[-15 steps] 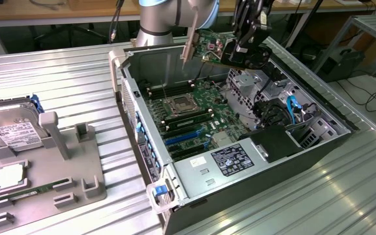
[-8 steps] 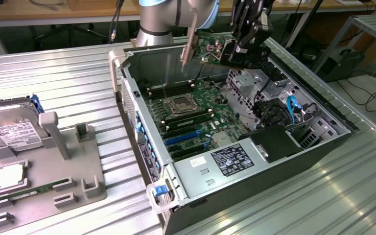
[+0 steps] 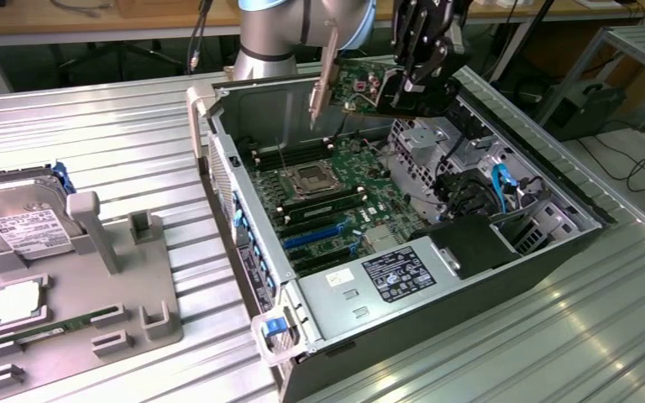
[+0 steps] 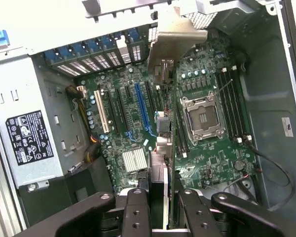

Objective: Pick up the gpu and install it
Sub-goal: 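Insert the gpu into the slot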

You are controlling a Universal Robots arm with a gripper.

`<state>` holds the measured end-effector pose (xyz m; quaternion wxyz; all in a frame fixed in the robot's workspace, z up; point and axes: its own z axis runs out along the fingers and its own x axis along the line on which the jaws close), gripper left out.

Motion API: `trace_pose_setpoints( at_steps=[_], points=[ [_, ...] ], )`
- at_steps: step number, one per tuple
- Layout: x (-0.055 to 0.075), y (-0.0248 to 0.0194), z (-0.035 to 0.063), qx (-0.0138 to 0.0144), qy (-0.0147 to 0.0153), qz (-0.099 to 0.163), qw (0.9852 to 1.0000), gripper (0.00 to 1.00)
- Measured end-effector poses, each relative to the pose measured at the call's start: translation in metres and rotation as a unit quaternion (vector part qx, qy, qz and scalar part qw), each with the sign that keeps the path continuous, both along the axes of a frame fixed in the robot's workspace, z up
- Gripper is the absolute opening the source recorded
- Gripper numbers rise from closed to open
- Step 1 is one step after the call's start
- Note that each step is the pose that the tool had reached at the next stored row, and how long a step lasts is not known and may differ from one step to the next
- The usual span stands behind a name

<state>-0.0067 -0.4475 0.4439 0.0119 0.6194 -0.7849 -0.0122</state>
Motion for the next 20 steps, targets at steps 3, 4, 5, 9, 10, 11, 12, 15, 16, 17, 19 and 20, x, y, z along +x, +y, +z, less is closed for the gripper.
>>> trace_pose_setpoints(
  at_steps=[3,4,5,9,10,11,12,15,16,17,19,20],
  points=[
    [-0.0002,-0.0001,0.0,0.0002,0.0,0.011,0.9999,0.27],
    [-0.0004,-0.0001,0.0,0.0002,0.0,0.014,0.9999,0.27],
    [-0.0006,-0.0002,0.0,0.0002,0.0001,0.019,0.9998,0.27],
    [-0.0011,-0.0002,0.0,0.0003,0.0,0.032,0.9995,0.27],
    [-0.0012,-0.0002,0.0,0.0003,0.0,0.035,0.9994,0.27],
    [-0.0013,-0.0002,0.0,0.0004,0.0,0.038,0.9993,0.27],
    [-0.0015,-0.0003,0.0,0.0004,0.0001,0.041,0.9991,0.27],
    [-0.0018,-0.0003,0.0,0.0006,0.0,0.052,0.9987,0.27],
    [-0.0019,-0.0003,0.0,0.0007,0.0,0.055,0.9985,0.27],
    [-0.0019,-0.0003,0.0,0.0007,0.0,0.058,0.9983,0.27],
    [-0.002,-0.0004,0.0,0.0008,0.0,0.066,0.9978,0.27],
    [-0.002,-0.0004,0.0,0.0008,0.0,0.07,0.9976,0.27]
  ],
)
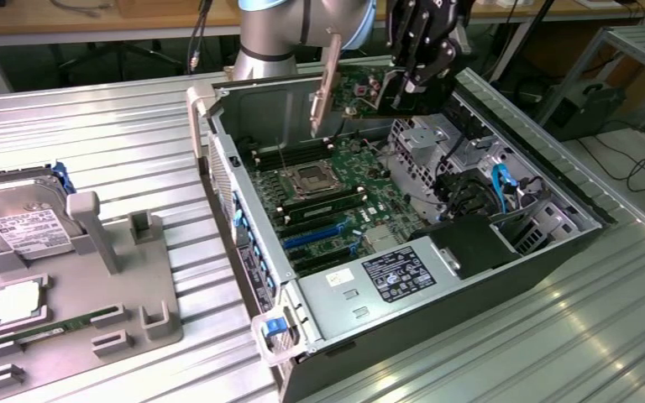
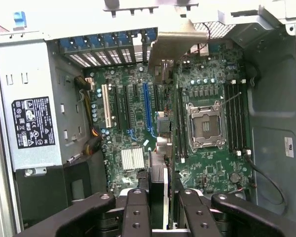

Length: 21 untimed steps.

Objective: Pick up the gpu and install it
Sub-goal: 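Insert the gpu into the slot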

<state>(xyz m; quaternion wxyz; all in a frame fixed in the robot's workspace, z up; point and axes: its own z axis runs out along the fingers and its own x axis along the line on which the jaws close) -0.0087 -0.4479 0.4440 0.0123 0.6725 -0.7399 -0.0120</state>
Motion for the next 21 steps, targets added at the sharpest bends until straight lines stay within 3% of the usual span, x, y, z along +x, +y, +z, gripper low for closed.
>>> trace_pose_setpoints(
  at_steps=[12,21],
  points=[
    [-0.0005,-0.0006,0.0,0.0009,0.0,0.037,0.9993,0.27],
    [-0.0008,-0.0017,0.0,0.0027,-0.0001,0.074,0.9973,0.27]
  ],
)
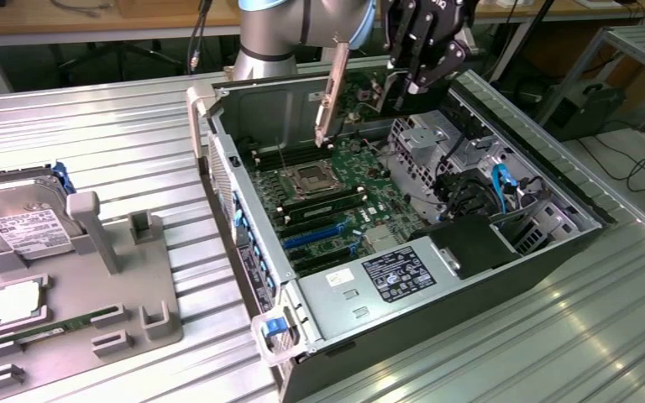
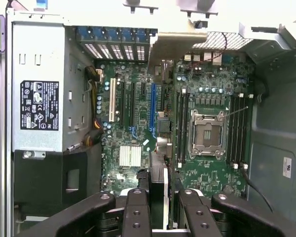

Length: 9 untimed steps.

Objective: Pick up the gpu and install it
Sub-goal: 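Insert the gpu into the slot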

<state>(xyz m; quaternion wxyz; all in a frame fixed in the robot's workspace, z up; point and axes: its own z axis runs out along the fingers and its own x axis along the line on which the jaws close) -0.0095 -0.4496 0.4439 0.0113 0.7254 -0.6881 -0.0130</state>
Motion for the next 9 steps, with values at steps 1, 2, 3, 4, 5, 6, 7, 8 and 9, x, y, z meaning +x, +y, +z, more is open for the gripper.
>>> trace_pose_setpoints(
  at_steps=[1,2,3,4,5,6,7,8,9],
  points=[
    [0.0,0.0,0.0,0.0001,0.0,0.003,1.0,0.27],
    [0.0,0.0,0.0,0.0001,0.0,0.007,1.0,0.27],
    [0.0,-0.0001,0.0,0.0002,0.0,0.01,0.9999,0.27],
    [-0.0001,-0.0001,0.0001,0.0002,0.0,0.016,0.9999,0.27],
    [-0.0001,-0.0001,0.0,0.0002,0.0,0.02,0.9998,0.27],
    [-0.0001,-0.0001,0.0,0.0003,0.0,0.023,0.9997,0.27],
    [-0.0001,-0.0001,0.0,0.0004,0.0,0.028,0.9996,0.27],
    [-0.0001,-0.0001,0.0,0.0004,0.0,0.031,0.9995,0.27],
    [-0.0001,-0.0001,0.0,0.0004,0.0,0.035,0.9994,0.27]
  ],
)
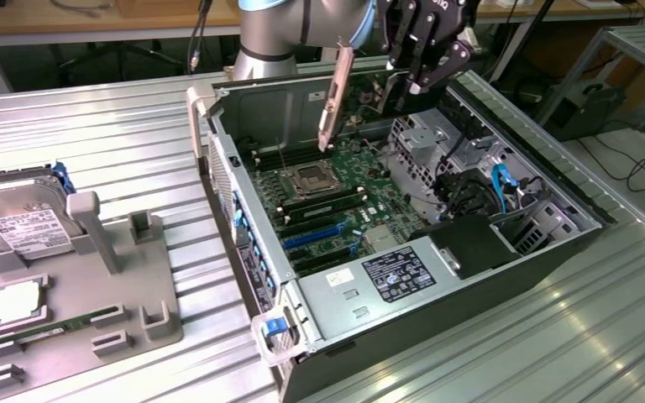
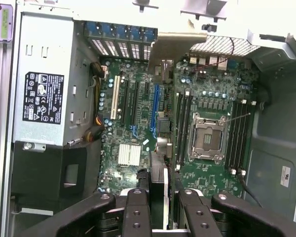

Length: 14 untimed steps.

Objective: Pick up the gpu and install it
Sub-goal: 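Insert the gpu into the slot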

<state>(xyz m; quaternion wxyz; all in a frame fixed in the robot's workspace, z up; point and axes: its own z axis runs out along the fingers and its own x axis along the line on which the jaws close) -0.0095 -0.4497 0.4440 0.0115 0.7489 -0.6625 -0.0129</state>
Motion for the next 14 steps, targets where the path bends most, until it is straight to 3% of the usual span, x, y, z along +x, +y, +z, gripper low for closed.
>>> trace_pose_setpoints(
  at_steps=[14],
  points=[
    [-0.0011,-0.0005,0.0,0.0009,0.0,0.048,0.9988,0.27]
  ],
)
